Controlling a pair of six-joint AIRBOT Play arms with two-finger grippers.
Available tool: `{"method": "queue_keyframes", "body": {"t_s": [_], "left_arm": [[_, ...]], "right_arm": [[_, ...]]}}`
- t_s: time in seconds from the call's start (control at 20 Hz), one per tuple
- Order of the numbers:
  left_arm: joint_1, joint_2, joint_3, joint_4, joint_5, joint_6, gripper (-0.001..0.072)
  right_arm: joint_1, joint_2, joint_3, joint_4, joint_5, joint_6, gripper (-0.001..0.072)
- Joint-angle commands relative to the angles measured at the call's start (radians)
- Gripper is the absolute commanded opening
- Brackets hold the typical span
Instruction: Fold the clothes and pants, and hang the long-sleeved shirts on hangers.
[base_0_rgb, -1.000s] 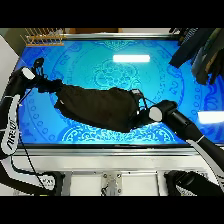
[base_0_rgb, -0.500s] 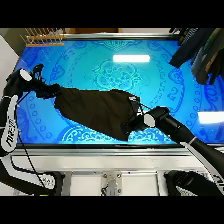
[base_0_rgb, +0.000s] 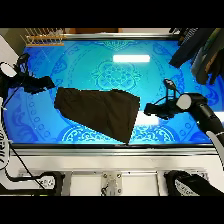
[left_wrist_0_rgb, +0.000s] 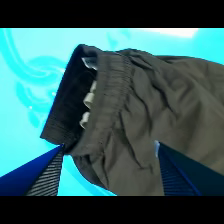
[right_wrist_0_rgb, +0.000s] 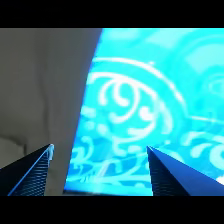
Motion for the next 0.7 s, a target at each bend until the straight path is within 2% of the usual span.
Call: {"method": "queue_keyframes", "body": {"t_s": [0.0, 0.05, 0.1, 0.2, 0.25, 0.45, 0.65], "left_arm": [[-0.061, 0.057, 0.000, -0.002, -0.046, -0.001, 0.0463], [-0.092, 0.065, 0.000, -0.002, -0.044, -0.001, 0.0058], [-0.122, 0.068, 0.000, -0.002, -0.038, 0.000, 0.0010], [-0.188, 0.064, 0.000, -0.001, -0.035, 0.000, 0.0010], [-0.219, 0.064, 0.000, -0.001, -0.035, 0.000, 0.0010], [-0.319, 0.063, 0.000, 0.000, -0.006, 0.000, 0.0010], [-0.373, 0.063, 0.000, 0.000, 0.015, 0.000, 0.0010]], "right_arm": [[-0.209, -0.088, -0.120, 0.280, -0.108, -0.185, 0.0649], [-0.214, -0.126, -0.150, 0.342, -0.139, -0.235, 0.0649], [-0.206, -0.171, -0.164, 0.399, -0.161, -0.293, 0.0648], [-0.164, -0.249, -0.165, 0.523, -0.195, -0.393, 0.0647], [-0.139, -0.278, -0.164, 0.583, -0.222, -0.432, 0.0623], [-0.016, -0.378, -0.140, 0.804, -0.294, -0.556, 0.0606], [0.111, -0.474, -0.037, 0.863, -0.295, -0.577, 0.0606]]}}
